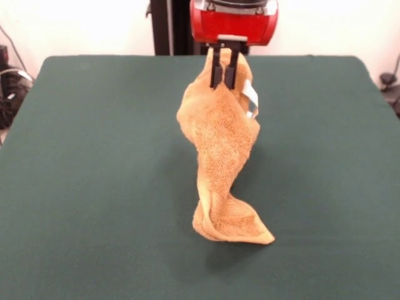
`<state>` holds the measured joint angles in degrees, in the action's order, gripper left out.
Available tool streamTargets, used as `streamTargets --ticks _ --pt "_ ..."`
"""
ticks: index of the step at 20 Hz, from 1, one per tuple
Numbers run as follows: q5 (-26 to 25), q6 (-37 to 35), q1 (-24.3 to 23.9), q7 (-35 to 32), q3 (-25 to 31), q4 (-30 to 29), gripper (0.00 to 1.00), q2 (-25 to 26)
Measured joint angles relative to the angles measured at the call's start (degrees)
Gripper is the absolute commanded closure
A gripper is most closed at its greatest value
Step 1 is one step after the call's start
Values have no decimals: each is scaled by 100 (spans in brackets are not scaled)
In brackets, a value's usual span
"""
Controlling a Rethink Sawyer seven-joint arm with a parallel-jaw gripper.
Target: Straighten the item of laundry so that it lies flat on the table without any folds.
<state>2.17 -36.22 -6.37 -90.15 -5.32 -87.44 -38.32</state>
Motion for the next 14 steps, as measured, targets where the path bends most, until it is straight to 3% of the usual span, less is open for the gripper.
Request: streamTargets --ticks 14 --pt "-64 -521 85 0 -148 476 100 0"
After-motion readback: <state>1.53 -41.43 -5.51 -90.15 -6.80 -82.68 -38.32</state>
